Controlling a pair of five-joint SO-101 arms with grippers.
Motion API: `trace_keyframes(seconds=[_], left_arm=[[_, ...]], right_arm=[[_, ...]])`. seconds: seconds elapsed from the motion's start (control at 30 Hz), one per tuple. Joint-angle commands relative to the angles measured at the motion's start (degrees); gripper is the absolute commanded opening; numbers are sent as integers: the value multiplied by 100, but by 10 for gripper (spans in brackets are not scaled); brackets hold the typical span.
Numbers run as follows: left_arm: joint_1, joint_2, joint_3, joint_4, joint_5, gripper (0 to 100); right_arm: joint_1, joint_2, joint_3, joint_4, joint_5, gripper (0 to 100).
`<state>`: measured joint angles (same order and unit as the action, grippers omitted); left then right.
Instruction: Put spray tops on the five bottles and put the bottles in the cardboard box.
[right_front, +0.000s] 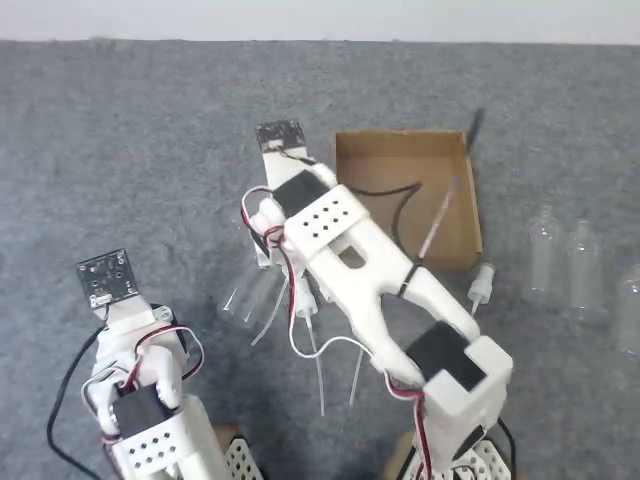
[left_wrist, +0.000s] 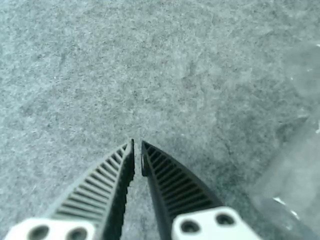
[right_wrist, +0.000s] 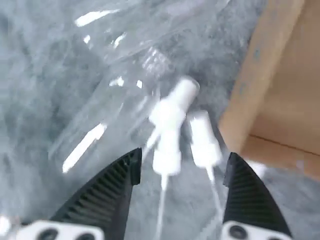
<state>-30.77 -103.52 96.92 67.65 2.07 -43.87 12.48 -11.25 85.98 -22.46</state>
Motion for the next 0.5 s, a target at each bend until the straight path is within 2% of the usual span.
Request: trace_keyframes(seconds=[0.0,0.13,0.33,0.47], left_arm=[[0,-88,-40,-132,-18,17],[-9,-88,-40,-132,-18,17],[-9,-88,-40,-132,-18,17],[0,-88,-40,-132,-18,17]], right_arm=[[198,-796,-580,1086,879,231],[945,-1437,-738,1692,1837,231],[2985,-2378,-211,1684,3103,230],[4382,-2642,123,1675,4220,230]])
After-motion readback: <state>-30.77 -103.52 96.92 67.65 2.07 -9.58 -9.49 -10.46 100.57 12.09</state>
